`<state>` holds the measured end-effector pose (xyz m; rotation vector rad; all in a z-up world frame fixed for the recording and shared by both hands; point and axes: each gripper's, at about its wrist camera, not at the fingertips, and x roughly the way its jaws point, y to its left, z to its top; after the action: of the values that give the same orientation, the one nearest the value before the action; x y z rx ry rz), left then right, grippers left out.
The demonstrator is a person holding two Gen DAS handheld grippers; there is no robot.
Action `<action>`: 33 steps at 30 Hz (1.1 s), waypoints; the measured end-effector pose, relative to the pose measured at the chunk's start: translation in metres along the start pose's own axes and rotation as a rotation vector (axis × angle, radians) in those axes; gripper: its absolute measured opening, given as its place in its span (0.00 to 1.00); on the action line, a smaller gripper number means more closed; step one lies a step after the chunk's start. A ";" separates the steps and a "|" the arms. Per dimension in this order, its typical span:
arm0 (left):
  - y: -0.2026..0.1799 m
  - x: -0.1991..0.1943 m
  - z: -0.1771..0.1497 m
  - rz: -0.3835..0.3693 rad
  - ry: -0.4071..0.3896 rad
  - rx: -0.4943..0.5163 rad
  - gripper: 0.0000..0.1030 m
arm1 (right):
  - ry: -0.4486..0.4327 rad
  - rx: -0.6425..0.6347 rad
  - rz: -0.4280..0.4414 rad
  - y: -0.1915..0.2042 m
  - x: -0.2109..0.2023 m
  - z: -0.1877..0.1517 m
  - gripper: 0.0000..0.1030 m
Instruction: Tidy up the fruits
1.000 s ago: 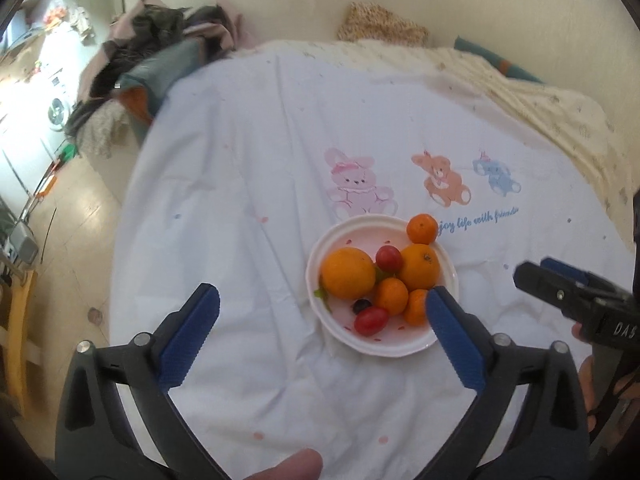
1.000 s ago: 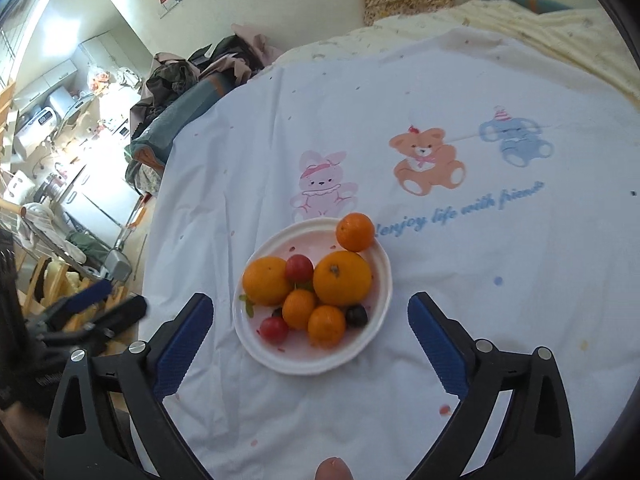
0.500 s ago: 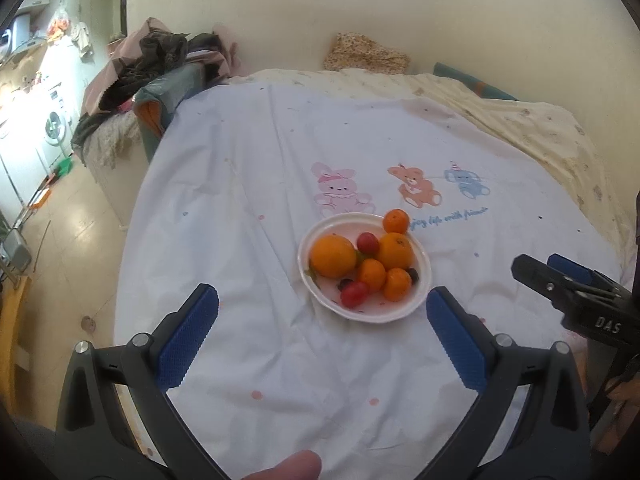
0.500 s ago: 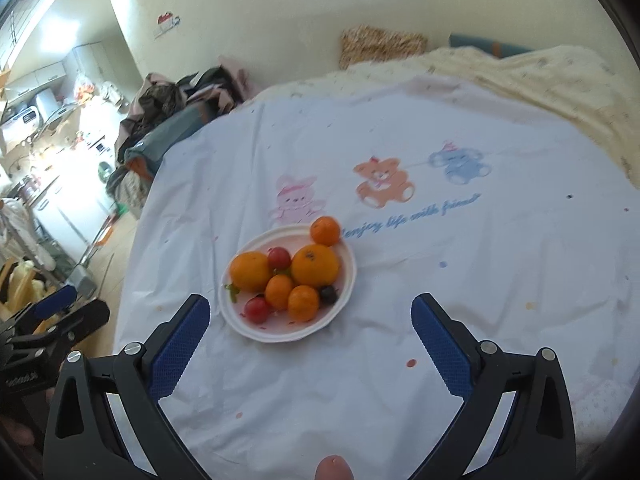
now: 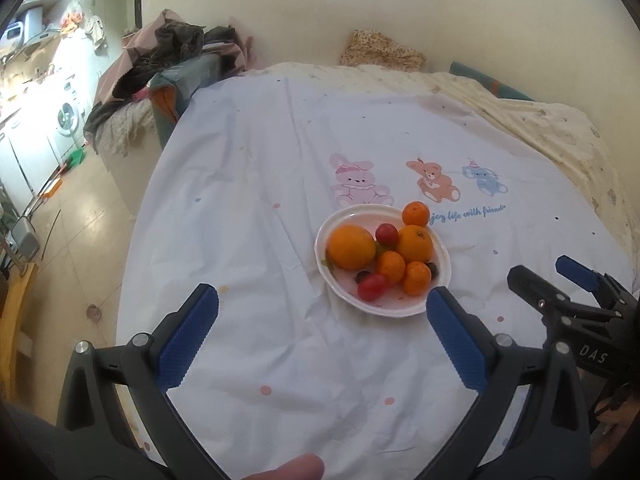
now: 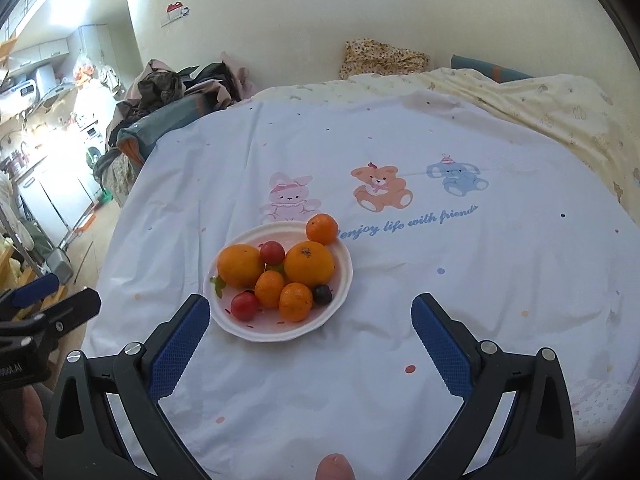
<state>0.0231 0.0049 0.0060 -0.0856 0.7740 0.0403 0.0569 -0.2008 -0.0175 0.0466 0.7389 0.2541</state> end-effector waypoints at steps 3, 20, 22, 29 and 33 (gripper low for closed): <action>0.002 0.000 0.001 0.001 -0.001 -0.008 1.00 | 0.005 -0.002 0.002 0.001 -0.001 -0.001 1.00; 0.004 -0.001 0.002 0.010 0.000 -0.013 1.00 | -0.004 0.016 0.003 -0.007 -0.008 0.002 1.00; 0.005 -0.001 0.002 0.011 -0.001 -0.011 1.00 | -0.005 0.017 0.003 -0.007 -0.009 0.003 1.00; 0.006 -0.001 0.002 0.013 0.000 -0.013 1.00 | -0.009 0.020 0.005 -0.006 -0.011 0.003 1.00; 0.006 -0.001 0.001 0.012 -0.001 -0.010 1.00 | -0.010 0.020 0.004 -0.006 -0.011 0.003 1.00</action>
<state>0.0227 0.0110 0.0070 -0.0905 0.7734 0.0554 0.0529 -0.2094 -0.0087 0.0687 0.7319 0.2505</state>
